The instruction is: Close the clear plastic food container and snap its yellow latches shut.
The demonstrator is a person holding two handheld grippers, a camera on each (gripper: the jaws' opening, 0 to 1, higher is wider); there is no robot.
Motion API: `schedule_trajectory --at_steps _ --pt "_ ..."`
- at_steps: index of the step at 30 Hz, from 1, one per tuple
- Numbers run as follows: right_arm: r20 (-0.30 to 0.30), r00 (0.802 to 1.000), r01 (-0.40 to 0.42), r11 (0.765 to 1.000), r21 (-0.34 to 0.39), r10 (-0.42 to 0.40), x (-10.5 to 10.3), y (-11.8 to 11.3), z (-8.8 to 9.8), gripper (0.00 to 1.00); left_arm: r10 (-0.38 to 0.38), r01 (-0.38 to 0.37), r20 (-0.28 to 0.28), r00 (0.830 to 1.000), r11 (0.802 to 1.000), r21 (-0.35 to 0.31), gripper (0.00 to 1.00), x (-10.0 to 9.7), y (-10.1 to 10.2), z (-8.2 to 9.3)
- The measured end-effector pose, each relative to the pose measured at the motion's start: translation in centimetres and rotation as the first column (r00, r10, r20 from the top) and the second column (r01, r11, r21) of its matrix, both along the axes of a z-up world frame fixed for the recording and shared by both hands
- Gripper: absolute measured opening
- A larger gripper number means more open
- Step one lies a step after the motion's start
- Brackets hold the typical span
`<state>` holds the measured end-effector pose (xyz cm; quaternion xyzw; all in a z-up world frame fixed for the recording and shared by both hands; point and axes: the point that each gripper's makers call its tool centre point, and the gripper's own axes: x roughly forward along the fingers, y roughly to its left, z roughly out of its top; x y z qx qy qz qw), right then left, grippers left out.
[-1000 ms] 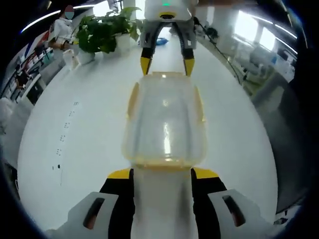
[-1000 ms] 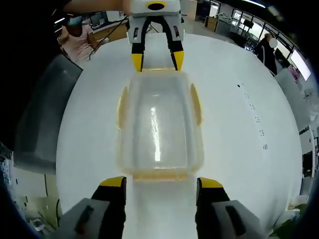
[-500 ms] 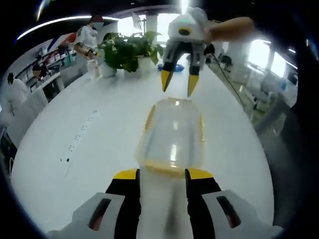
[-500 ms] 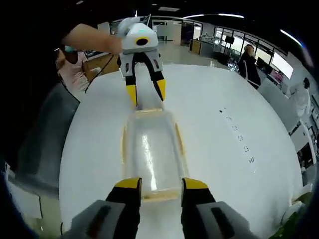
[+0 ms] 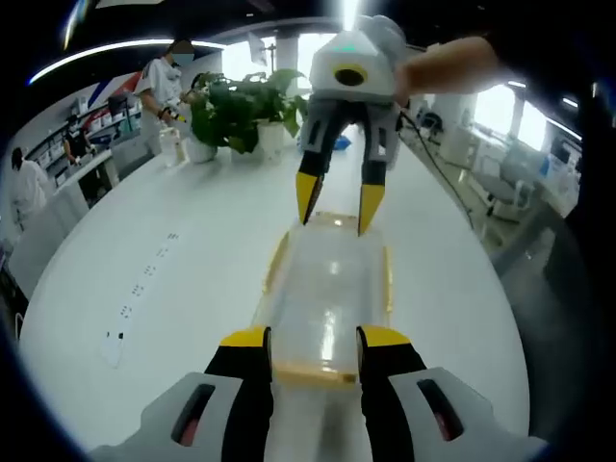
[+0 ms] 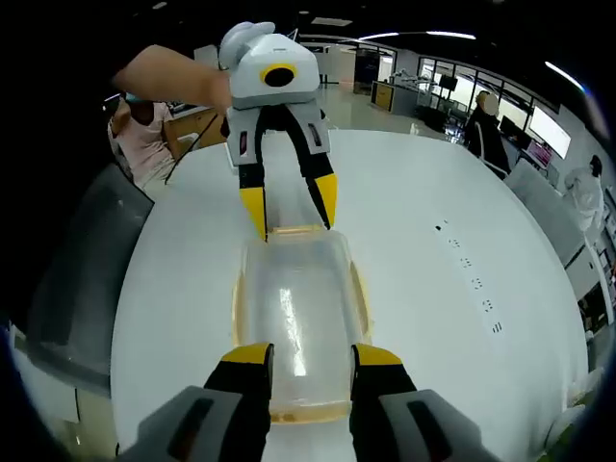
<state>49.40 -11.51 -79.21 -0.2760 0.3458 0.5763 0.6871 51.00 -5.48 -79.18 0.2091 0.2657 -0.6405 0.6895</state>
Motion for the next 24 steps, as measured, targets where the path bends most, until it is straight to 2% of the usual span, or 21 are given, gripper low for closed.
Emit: schedule_trajectory --at_steps 2,10,16,24 --pt "0.002 1.0 -0.002 1.0 0.021 0.002 0.0 0.6 0.3 0.29 -0.012 0.012 -0.001 1.0 1.0 -0.003 0.33 -0.3 -0.7 -0.1" --pt "0.016 1.0 -0.004 1.0 0.027 0.004 1.2 1.4 0.0 0.3 -0.037 0.037 -0.01 0.999 0.999 -0.011 0.33 -0.8 -2.4 0.0" --pt "0.018 1.0 -0.015 1.0 0.007 0.015 0.9 1.6 -0.5 0.31 -0.046 0.046 -0.011 0.999 0.999 -0.021 0.33 -1.0 -2.9 0.0" --pt "0.022 1.0 -0.021 1.0 0.016 0.02 0.8 2.4 -0.1 0.32 -0.054 0.054 -0.01 0.999 0.998 -0.024 0.33 -0.7 -3.1 0.1"
